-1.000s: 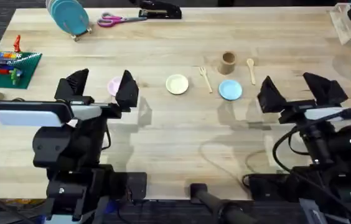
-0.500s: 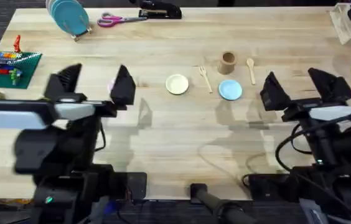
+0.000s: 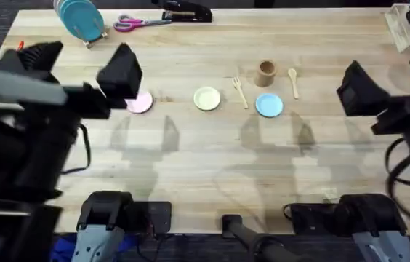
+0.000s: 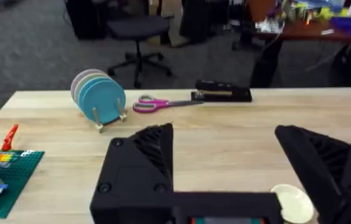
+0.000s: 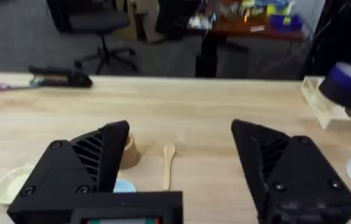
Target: Pick up a utensil and set it on the pink plate, then put the other utensil in the container.
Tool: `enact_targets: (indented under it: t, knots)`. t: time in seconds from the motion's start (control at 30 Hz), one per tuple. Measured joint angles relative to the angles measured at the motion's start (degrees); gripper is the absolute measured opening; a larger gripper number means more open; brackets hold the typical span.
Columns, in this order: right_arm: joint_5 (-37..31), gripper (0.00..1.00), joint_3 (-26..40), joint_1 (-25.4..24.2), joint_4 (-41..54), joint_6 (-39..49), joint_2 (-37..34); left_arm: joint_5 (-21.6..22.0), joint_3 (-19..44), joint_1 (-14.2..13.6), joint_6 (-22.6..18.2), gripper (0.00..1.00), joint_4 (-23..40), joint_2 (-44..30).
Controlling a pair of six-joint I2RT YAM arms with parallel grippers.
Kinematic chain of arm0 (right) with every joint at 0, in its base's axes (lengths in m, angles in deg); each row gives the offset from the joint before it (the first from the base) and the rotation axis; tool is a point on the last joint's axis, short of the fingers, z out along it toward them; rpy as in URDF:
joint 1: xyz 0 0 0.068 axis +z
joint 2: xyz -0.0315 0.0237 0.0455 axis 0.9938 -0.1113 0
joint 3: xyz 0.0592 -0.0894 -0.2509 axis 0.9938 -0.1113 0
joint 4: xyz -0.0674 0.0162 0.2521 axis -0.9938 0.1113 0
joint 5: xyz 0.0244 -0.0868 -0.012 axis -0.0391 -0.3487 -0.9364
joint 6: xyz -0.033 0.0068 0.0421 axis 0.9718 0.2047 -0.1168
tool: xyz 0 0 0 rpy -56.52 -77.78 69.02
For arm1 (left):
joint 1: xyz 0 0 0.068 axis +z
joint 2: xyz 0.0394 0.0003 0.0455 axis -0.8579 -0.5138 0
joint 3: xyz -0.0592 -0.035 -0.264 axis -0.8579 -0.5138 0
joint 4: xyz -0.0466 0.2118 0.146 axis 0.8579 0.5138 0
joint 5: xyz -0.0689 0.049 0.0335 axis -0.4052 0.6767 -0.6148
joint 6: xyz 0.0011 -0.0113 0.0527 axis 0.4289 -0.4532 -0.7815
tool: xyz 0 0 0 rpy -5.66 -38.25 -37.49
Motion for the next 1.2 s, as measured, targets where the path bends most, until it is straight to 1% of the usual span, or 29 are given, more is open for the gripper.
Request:
enact_targets:
  t: [0.13,0.37,0.47,0.63,0.83,0.97,1.07,1.2]
  knots:
    - [0.01,0.997,8.36,0.00,6.01,-0.01,-7.50,-0.01,8.23,-0.01,-0.02,0.994,6.89,-6.94]
    - [0.01,0.997,24.25,0.20,21.82,0.00,-21.42,-0.02,22.01,-0.02,-0.02,0.993,21.49,-17.93]
    - [0.01,0.997,30.62,0.22,27.72,0.00,-27.48,-0.16,27.08,-0.02,-0.01,0.993,27.52,-22.22]
    - [0.01,0.997,40.25,0.22,37.59,0.00,-37.30,-1.59,33.53,-0.02,-0.02,0.993,34.43,-28.86]
    - [0.01,0.997,49.08,0.22,48.52,0.00,-48.96,-2.57,38.30,-0.02,-0.02,0.993,40.53,-36.70]
    - [0.01,0.997,53.13,0.22,51.69,0.10,-55.28,-2.89,39.88,-0.02,-0.01,0.993,42.83,-41.14]
    - [0.01,0.997,53.92,0.22,51.81,0.35,-57.85,-3.50,40.05,-0.02,-0.03,0.993,44.32,-43.59]
    - [0.01,0.998,53.95,0.22,52.13,0.66,-58.79,-4.86,40.05,-0.02,-0.02,0.993,44.86,-46.13]
